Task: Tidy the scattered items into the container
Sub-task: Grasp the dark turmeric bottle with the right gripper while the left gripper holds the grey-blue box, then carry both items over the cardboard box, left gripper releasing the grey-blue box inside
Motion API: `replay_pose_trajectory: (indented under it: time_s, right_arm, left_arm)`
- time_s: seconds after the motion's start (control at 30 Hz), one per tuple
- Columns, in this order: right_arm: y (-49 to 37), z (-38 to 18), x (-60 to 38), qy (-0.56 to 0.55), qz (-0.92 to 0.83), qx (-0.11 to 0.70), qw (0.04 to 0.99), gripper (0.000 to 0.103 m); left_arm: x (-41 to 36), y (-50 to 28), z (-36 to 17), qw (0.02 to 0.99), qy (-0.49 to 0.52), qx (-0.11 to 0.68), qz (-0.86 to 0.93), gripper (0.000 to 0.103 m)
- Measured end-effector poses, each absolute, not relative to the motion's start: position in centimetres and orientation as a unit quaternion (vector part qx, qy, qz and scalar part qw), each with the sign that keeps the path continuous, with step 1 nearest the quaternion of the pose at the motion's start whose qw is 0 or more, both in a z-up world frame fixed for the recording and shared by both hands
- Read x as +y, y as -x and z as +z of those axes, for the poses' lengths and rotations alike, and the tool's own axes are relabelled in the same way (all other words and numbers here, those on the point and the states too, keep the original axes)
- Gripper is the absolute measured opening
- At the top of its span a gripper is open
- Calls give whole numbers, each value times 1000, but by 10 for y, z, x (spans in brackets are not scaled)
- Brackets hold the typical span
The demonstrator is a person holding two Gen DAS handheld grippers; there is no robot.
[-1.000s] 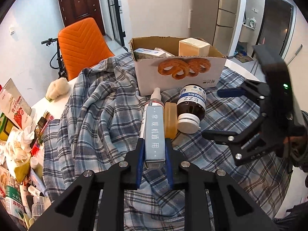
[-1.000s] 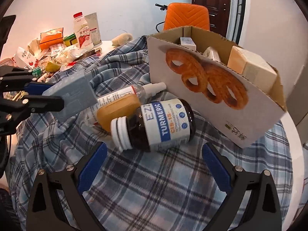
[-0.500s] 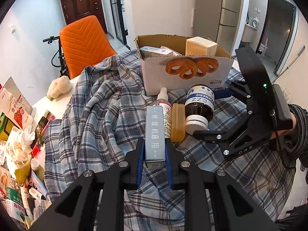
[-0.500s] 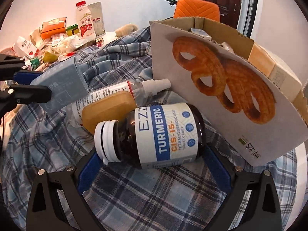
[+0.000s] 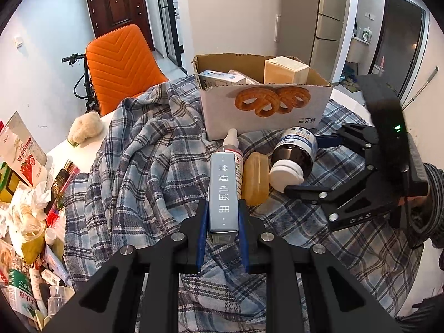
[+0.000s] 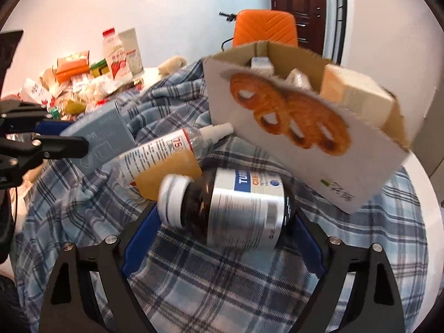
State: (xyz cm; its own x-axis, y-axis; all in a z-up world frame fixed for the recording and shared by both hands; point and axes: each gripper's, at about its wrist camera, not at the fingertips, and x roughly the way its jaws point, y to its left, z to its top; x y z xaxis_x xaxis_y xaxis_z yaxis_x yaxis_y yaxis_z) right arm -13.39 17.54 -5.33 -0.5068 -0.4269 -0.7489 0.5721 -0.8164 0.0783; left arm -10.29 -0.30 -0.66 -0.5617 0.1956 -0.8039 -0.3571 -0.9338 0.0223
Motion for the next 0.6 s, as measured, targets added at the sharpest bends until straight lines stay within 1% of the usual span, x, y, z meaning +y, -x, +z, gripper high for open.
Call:
replay_pose_trajectory:
  time_s: [0.6]
  right_arm:
    - [116,-15,209,-375,-892,62,246,88]
  left_arm:
    - [20,101,11,173,423,99,884,21]
